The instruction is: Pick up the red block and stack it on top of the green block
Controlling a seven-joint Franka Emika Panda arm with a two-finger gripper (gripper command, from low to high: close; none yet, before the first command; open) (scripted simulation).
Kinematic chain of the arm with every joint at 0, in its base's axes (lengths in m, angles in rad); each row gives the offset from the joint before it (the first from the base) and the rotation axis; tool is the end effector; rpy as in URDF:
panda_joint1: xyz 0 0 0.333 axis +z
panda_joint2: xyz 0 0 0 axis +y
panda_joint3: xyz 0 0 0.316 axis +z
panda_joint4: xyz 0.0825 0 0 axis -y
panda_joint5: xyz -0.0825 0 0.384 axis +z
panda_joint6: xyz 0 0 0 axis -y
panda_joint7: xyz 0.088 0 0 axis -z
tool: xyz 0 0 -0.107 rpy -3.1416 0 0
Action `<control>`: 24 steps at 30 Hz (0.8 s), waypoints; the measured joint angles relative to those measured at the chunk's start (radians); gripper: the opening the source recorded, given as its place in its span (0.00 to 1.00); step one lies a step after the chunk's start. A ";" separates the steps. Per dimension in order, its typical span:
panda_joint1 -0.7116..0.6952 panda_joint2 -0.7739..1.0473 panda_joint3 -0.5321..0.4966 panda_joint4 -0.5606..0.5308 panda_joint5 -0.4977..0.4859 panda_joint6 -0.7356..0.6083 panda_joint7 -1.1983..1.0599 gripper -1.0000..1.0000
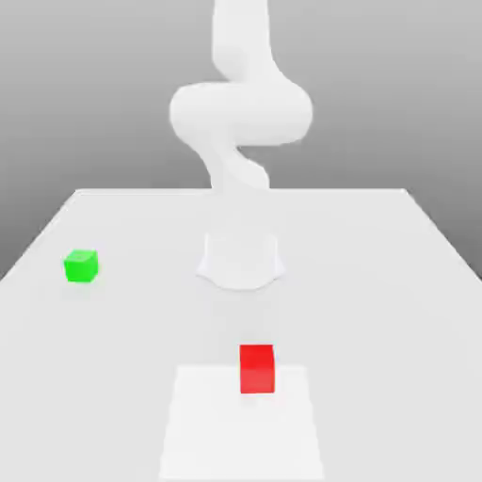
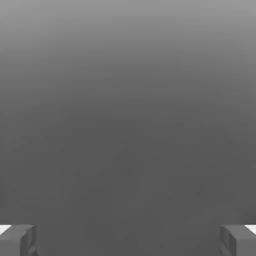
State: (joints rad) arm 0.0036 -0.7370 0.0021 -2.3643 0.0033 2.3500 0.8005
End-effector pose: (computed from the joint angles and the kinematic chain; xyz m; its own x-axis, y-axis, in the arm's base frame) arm 0.3735 0.0024 0.6611 0.5258 -0.7160 0.4592 -0.5348 -0.6981 -0.4760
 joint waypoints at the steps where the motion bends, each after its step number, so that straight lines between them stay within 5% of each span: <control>1: 0.002 0.031 0.001 -0.031 0.001 0.024 0.000 0.50; 17: 0.032 0.594 0.030 -0.524 0.008 0.451 0.019 0.50; 23: 0.045 0.867 0.014 -0.529 -0.021 0.674 0.042 0.50; 24: 0.049 0.904 0.009 -0.524 -0.023 0.705 0.043 0.00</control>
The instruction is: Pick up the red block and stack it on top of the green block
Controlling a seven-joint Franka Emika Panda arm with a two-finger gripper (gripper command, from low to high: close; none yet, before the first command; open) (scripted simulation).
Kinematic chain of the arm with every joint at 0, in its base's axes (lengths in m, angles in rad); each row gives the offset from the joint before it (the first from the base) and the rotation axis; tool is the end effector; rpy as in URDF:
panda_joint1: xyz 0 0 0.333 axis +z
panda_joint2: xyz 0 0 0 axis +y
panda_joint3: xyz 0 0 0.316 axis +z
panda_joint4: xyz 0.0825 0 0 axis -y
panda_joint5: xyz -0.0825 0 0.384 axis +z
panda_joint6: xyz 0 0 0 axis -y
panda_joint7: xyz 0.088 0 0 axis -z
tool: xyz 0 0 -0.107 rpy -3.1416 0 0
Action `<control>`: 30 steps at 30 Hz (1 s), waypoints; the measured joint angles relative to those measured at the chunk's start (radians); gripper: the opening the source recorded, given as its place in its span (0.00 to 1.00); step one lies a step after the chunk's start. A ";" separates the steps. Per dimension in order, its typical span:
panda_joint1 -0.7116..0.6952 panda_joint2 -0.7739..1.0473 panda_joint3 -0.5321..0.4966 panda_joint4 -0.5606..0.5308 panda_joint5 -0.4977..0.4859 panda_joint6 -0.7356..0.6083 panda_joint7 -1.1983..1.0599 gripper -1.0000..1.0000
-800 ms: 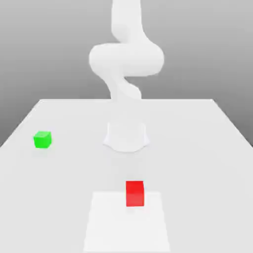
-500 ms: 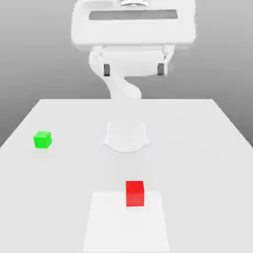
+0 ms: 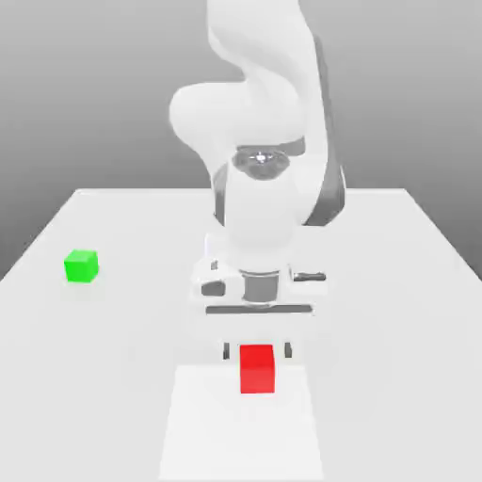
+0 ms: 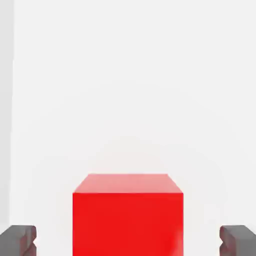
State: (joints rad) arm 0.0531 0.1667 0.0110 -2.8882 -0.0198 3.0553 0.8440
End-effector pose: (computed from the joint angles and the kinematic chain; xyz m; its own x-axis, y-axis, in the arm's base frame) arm 0.3364 0.0234 0.1486 0.7246 -0.6892 0.0002 -0.6892 -0.7246 -0.0004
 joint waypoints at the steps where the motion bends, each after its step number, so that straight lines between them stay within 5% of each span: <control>1: 0.000 0.000 0.000 0.000 0.000 0.000 0.000 0.00; 7: -0.001 0.009 0.000 0.001 -0.005 0.008 0.005 0.00; 15: -0.006 -0.246 0.001 -0.035 0.019 -0.211 -0.005 0.00; 30: -0.453 -0.364 -0.172 -0.033 -0.107 -0.312 0.554 0.00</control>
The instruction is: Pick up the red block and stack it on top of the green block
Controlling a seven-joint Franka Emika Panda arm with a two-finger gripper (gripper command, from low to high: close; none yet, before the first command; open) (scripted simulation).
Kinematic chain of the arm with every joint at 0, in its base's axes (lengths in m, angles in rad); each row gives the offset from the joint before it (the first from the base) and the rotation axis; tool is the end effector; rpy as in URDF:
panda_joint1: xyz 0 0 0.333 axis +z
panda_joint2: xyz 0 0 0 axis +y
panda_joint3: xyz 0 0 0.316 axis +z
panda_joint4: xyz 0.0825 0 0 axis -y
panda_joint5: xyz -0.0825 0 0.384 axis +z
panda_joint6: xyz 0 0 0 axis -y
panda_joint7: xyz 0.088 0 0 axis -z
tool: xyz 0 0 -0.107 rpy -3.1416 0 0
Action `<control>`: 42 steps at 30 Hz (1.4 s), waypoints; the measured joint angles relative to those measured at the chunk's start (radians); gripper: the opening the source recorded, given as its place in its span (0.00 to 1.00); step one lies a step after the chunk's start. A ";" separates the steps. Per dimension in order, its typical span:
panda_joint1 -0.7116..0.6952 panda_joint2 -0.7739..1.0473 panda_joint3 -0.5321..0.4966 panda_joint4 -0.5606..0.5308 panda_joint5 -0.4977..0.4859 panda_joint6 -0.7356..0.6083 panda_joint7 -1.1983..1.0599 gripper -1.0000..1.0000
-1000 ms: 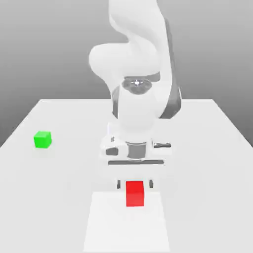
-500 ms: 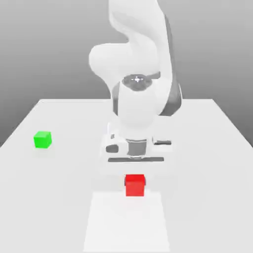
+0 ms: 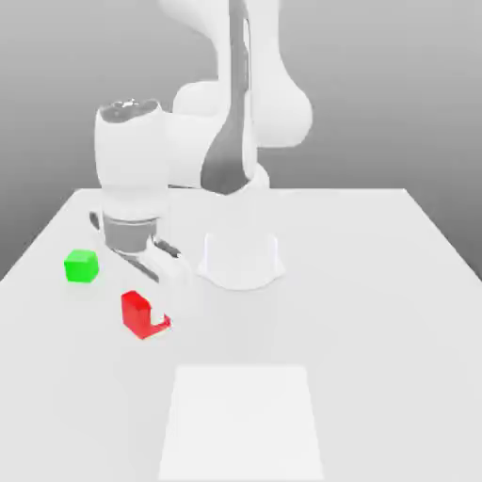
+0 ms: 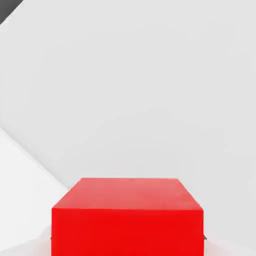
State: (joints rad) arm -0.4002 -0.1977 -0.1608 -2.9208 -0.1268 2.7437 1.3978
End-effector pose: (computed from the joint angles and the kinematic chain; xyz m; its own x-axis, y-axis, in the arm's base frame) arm 0.2926 -0.1731 0.2358 -0.2657 -0.9638 0.0228 -0.9640 0.2654 -0.0151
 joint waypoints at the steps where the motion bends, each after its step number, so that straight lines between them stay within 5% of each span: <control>1: -0.032 -0.006 -0.011 0.000 -0.007 -0.005 0.038 0.00; 24: -0.763 -0.075 -0.247 -0.007 -0.104 -0.076 0.855 0.00; 42: -0.579 0.156 -0.335 -0.002 0.307 0.051 0.599 0.00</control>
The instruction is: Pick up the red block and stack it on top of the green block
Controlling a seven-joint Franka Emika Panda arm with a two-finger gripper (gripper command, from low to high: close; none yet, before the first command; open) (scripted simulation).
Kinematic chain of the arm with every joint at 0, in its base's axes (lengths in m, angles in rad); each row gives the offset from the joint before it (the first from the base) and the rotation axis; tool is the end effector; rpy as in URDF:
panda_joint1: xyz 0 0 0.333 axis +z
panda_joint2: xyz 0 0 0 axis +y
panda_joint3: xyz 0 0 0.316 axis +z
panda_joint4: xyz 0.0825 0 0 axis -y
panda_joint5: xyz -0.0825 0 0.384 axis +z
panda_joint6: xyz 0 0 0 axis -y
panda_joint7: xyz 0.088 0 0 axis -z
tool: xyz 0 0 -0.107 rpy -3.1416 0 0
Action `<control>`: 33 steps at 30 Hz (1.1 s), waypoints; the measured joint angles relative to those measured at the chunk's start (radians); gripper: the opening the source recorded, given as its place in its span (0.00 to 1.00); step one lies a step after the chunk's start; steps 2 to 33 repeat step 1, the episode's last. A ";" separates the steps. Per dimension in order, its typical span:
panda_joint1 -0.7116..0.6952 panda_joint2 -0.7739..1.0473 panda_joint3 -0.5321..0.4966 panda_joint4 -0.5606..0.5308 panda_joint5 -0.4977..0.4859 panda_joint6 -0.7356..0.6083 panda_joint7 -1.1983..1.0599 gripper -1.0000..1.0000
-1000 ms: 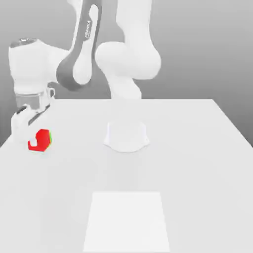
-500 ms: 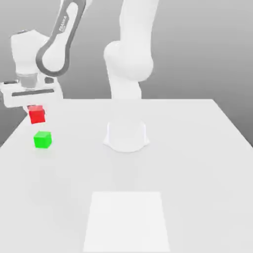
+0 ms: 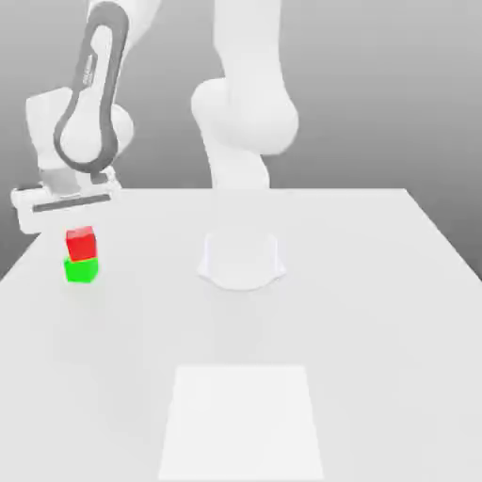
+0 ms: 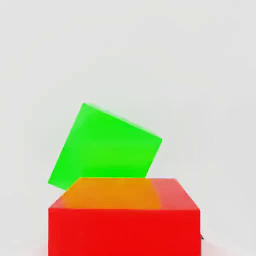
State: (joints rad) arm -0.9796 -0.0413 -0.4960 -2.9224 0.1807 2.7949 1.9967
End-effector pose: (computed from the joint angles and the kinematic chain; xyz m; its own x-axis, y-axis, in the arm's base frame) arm 0.0256 -0.3240 0.1862 -0.8758 0.4823 -0.0184 0.4772 0.8711 0.1162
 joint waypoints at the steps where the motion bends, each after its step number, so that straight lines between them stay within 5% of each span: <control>1: 0.004 0.010 0.000 0.001 0.015 0.007 -0.010 0.00; 33: 0.004 0.010 0.000 0.001 0.015 0.007 -0.010 0.00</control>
